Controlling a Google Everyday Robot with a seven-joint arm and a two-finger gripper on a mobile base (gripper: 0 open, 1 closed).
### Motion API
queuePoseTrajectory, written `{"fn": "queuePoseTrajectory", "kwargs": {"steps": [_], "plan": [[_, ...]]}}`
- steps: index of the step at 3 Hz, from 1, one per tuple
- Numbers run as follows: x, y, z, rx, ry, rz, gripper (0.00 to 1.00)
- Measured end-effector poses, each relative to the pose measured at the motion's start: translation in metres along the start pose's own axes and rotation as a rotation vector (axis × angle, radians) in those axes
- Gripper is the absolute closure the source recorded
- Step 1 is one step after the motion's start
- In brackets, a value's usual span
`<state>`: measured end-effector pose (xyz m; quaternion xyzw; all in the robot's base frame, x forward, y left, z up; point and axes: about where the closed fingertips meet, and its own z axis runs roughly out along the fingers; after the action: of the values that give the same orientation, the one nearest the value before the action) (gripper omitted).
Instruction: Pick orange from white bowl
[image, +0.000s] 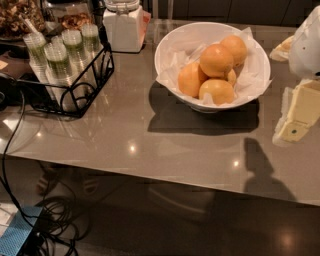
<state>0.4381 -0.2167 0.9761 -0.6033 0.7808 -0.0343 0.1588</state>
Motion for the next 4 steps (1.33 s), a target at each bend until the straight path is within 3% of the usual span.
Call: {"fn": "queuePoseTrajectory", "kwargs": {"steps": [1,2,3,4], "plan": [[0.000,0.000,0.000,0.000,0.000,0.000,0.00],[-0.012,-0.011,-0.006,0.015,-0.012,-0.054,0.00],[-0.039,-0.039,-0.001,-0.014,-0.062,-0.160,0.00],[-0.045,-0.047,-0.009,0.018,-0.080,-0.164,0.00]]}}
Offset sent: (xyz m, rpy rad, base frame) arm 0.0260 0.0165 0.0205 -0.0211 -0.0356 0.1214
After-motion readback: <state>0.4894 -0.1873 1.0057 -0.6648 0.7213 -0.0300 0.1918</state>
